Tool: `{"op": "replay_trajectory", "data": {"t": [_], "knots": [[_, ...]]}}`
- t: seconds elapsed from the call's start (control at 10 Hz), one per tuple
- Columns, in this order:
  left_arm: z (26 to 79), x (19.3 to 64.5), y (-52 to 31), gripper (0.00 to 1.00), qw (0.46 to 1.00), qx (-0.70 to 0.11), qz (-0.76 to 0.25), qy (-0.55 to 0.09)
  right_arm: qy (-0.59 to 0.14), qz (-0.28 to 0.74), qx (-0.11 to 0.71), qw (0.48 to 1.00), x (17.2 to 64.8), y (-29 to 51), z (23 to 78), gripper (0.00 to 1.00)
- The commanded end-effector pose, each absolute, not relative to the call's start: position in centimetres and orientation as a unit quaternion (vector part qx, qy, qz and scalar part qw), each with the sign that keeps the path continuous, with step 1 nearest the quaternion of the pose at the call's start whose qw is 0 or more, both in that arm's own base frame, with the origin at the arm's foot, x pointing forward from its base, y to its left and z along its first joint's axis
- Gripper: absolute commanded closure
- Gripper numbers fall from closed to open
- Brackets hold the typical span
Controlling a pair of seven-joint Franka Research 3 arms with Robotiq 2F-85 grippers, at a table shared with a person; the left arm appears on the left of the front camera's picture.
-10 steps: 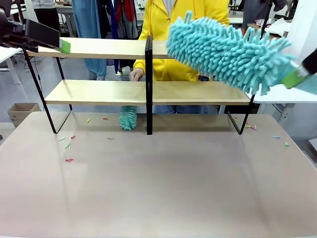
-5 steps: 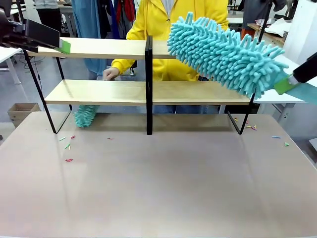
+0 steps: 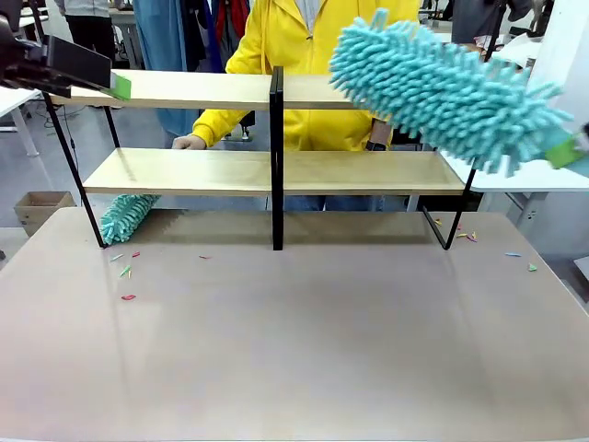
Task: Clean the shelves.
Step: Clean another randomly selected level of the Shelf with the Duster.
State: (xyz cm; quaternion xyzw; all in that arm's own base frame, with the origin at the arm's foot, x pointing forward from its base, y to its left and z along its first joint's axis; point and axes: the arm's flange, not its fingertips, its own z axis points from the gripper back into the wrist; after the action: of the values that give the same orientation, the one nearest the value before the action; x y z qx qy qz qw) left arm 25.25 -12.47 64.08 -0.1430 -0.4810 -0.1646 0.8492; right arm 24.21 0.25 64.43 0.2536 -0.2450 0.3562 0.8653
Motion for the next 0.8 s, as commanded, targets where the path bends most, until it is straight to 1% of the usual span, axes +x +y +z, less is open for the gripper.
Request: {"op": "replay_trajectory", "data": {"t": [0.0,0.1,0.2,0.3,0.4,0.7], "knots": [[64.1,25.3,-12.4,0.00,0.849,-0.142,-0.163,-0.482,-0.267,0.368,0.248,0.855,22.1,-6.1,65.9,0.88],[64.1,25.3,-12.4,0.00,0.849,-0.142,-0.163,-0.482,-0.269,0.372,0.251,0.852,21.2,-7.8,65.8,0.88],[64.1,25.3,-12.4,0.00,0.849,-0.142,-0.163,-0.482,-0.297,0.358,0.265,0.845,20.6,-8.7,65.9,0.88],[64.1,25.3,-12.4,0.00,0.849,-0.142,-0.163,-0.482,-0.314,0.335,0.256,0.850,20.9,-8.9,65.7,0.88],[64.1,25.3,-12.4,0.00,0.849,-0.142,-0.163,-0.482,-0.278,0.353,0.266,0.853,20.8,-8.8,65.7,0.88],[64.1,25.3,-12.4,0.00,0.849,-0.142,-0.163,-0.482,-0.278,0.353,0.266,0.853,20.8,-8.8,65.7,0.88]]}}
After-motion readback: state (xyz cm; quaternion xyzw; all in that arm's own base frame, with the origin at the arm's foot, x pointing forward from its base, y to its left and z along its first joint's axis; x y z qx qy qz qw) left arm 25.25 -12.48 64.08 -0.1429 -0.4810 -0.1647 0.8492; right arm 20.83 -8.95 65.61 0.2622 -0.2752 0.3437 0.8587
